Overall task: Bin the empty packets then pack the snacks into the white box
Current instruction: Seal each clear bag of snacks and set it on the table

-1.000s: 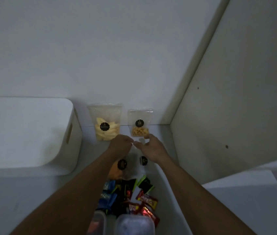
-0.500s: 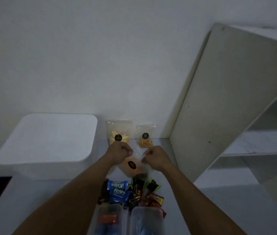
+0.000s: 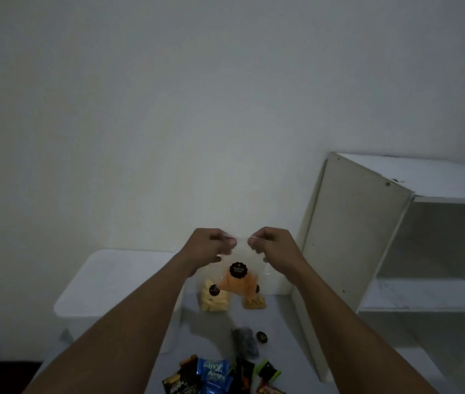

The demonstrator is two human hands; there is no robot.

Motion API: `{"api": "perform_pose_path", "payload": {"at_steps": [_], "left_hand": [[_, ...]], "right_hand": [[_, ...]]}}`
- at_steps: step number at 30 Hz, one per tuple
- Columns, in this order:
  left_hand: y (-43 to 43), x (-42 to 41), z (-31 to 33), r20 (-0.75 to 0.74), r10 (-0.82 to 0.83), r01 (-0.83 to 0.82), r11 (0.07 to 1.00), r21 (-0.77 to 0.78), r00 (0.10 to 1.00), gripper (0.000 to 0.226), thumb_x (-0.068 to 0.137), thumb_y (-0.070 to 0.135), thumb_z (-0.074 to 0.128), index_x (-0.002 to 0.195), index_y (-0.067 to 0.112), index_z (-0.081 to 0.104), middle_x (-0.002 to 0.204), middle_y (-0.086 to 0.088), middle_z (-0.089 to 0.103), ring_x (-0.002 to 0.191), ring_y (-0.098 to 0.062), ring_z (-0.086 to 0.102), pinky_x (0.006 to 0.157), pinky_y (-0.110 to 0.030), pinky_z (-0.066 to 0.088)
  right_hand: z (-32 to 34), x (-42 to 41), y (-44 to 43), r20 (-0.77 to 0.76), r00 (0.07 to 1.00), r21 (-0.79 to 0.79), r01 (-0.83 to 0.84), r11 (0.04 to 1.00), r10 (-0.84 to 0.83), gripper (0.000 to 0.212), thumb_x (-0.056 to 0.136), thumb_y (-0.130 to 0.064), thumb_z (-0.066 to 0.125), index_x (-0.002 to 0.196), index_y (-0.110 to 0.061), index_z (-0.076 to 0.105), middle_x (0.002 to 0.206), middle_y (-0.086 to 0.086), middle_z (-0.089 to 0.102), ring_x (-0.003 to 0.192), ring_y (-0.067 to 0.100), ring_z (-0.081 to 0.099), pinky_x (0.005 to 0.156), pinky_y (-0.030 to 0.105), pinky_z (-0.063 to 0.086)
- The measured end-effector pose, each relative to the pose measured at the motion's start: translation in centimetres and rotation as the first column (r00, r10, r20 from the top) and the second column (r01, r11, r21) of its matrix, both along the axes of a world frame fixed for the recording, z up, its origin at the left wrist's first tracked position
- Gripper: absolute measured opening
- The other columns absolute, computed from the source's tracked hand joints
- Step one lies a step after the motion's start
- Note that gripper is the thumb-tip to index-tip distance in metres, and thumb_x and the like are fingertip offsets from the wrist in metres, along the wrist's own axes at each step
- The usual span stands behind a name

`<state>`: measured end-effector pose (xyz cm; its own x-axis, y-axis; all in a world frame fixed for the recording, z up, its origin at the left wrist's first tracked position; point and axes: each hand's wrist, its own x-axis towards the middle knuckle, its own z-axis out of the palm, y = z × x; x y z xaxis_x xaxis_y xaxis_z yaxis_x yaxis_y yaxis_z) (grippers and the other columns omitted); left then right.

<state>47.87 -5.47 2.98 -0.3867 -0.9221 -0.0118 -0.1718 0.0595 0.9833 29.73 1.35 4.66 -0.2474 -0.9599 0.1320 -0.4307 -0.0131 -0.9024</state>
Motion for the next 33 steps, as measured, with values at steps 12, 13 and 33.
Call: {"api": "perform_pose_path", "payload": {"at_steps": [12, 13, 33], "left_hand": [[0.5, 1.3, 5.3, -0.123, 0.173, -0.200, 0.947, -0.251, 0.977, 0.014, 0.081, 0.022, 0.078, 0.080, 0.009, 0.077, 0.079, -0.009, 0.075, 0.079, -0.021, 0.073, 0.083, -0.039, 0.060], [0.6, 1.3, 5.6, -0.153, 0.164, -0.198, 0.951, -0.239, 0.974, 0.014, 0.082, 0.022, 0.078, 0.085, 0.008, 0.077, 0.082, -0.009, 0.075, 0.079, -0.020, 0.072, 0.082, -0.036, 0.060], [-0.2, 0.6, 8.9, -0.250, 0.138, -0.191, 0.961, -0.201, 0.958, 0.010, 0.088, 0.003, 0.066, 0.084, 0.006, 0.074, 0.091, -0.006, 0.073, 0.090, -0.021, 0.067, 0.081, -0.031, 0.058]], "right_hand": [[5.1, 1.5, 0.8, 0.047, 0.998, -0.127, -0.023, 0.992, 0.029, 0.007, 0.087, -0.005, 0.066, 0.083, -0.007, 0.071, 0.088, 0.007, 0.072, 0.078, 0.014, 0.063, 0.068, 0.031, 0.051], [5.5, 1.5, 0.8, 0.059, 0.998, -0.148, -0.009, 0.989, 0.017, 0.008, 0.086, -0.004, 0.067, 0.079, -0.008, 0.071, 0.088, 0.009, 0.073, 0.076, 0.014, 0.063, 0.067, 0.030, 0.051], [8.3, 0.2, 0.0, 0.157, 0.987, -0.231, -0.001, 0.973, 0.038, 0.005, 0.084, -0.011, 0.073, 0.079, -0.008, 0.074, 0.082, 0.004, 0.076, 0.073, 0.012, 0.066, 0.072, 0.032, 0.055]]}}
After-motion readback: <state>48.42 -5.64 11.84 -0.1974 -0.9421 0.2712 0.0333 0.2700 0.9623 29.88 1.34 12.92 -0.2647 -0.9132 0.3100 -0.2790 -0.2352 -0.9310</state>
